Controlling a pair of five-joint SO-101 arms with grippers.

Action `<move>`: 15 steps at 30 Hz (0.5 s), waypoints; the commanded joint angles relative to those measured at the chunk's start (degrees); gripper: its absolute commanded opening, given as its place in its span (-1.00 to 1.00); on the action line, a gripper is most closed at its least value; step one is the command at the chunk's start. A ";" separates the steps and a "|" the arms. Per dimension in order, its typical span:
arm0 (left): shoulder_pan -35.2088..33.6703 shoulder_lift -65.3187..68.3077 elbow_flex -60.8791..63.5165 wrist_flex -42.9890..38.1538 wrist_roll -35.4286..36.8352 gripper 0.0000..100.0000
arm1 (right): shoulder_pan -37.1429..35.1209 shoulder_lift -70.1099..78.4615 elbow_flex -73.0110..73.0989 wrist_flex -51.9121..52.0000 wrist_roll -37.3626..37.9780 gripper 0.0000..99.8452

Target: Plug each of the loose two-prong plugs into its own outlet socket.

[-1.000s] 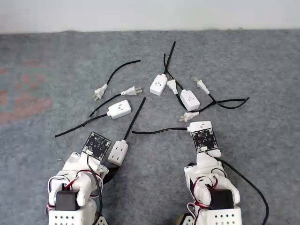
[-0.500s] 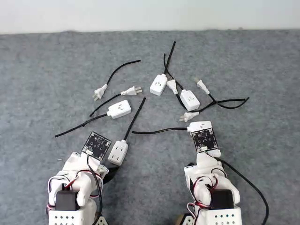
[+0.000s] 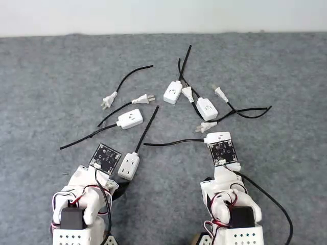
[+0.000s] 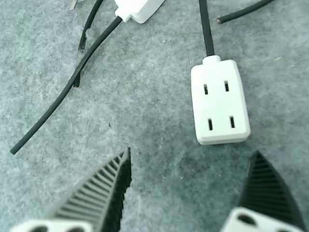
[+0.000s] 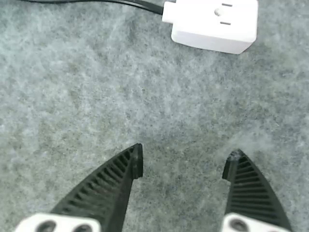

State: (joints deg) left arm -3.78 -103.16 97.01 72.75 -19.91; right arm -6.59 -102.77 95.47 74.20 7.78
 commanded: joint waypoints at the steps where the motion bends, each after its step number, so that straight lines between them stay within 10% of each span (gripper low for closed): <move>1: -0.26 -0.88 -0.66 0.44 -0.70 -0.27 | 0.66 -0.75 1.05 0.57 0.35 -0.44; 15: -0.18 -0.88 -0.66 0.44 -0.70 -0.27 | 0.22 -0.75 1.05 0.40 0.35 -0.44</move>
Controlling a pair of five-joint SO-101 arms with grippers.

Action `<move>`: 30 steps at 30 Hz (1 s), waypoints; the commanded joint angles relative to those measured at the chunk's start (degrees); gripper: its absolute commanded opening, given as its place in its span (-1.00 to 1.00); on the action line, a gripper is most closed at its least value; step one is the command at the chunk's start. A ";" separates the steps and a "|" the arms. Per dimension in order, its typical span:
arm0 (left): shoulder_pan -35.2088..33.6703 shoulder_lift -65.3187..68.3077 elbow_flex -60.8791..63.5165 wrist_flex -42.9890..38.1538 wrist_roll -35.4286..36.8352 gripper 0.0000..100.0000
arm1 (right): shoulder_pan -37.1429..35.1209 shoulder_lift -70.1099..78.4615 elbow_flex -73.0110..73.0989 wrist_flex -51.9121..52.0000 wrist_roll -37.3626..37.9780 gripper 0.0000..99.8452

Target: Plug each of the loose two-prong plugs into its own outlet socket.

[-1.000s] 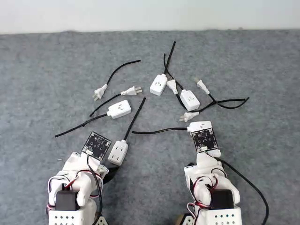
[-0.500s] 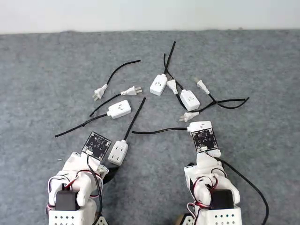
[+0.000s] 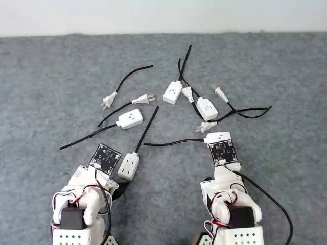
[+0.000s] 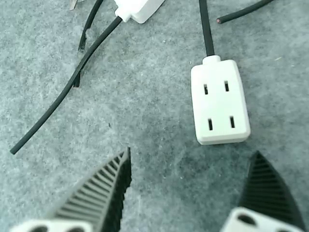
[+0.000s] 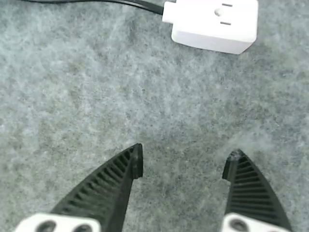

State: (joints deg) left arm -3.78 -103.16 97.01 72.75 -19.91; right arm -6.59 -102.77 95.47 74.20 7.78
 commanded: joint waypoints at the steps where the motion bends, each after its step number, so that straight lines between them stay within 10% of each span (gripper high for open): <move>1: 0.26 -0.88 -0.66 0.44 -0.53 -0.27 | 0.22 -0.75 1.05 0.40 0.35 -0.44; 9: 2.64 -0.88 -0.66 0.26 -0.88 -0.27 | 0.57 -0.75 1.05 -3.56 0.70 -0.44; 19: -12.13 -0.88 -2.15 -10.55 -2.11 -0.27 | 1.54 -0.75 0.00 -8.40 0.88 -0.44; 30: -10.99 -0.53 -22.46 -0.79 -5.19 -0.27 | 6.64 -0.13 -17.85 -3.30 0.70 -0.44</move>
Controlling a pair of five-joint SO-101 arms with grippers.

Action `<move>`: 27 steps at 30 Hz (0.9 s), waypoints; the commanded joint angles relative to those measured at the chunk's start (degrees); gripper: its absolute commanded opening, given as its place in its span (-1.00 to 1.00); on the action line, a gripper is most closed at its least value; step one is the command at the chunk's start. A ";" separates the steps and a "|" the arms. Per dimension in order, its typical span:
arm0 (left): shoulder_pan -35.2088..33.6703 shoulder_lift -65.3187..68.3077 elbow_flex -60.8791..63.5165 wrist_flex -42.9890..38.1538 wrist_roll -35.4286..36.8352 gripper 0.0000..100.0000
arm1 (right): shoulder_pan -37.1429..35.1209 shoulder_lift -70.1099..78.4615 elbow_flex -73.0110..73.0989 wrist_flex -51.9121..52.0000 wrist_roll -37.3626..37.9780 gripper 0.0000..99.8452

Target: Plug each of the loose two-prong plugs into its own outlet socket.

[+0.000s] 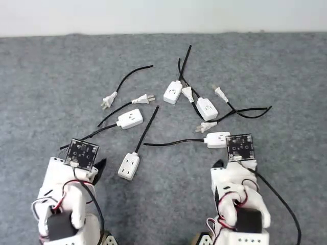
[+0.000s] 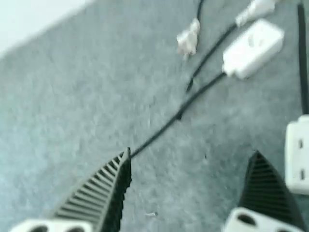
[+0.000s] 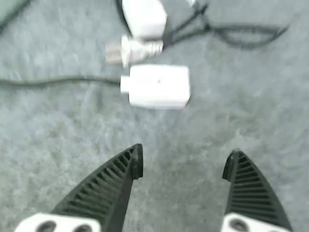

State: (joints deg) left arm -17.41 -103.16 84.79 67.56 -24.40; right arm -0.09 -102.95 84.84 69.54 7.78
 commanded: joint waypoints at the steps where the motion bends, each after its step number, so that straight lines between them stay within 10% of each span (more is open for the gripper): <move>1: 3.43 -0.53 -12.09 5.19 -0.62 -0.27 | 0.13 0.04 -8.35 1.36 0.70 -0.44; 20: 6.33 35.16 -28.88 -5.19 5.01 -0.27 | -0.48 13.85 -18.64 -2.95 0.79 -0.44; 27: 14.15 37.54 -30.64 -5.19 9.32 -0.27 | -11.56 30.73 -20.84 -1.63 9.14 -0.44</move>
State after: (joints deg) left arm -6.86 -65.45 57.19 64.40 -17.27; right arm -7.56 -77.98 67.34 67.78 11.56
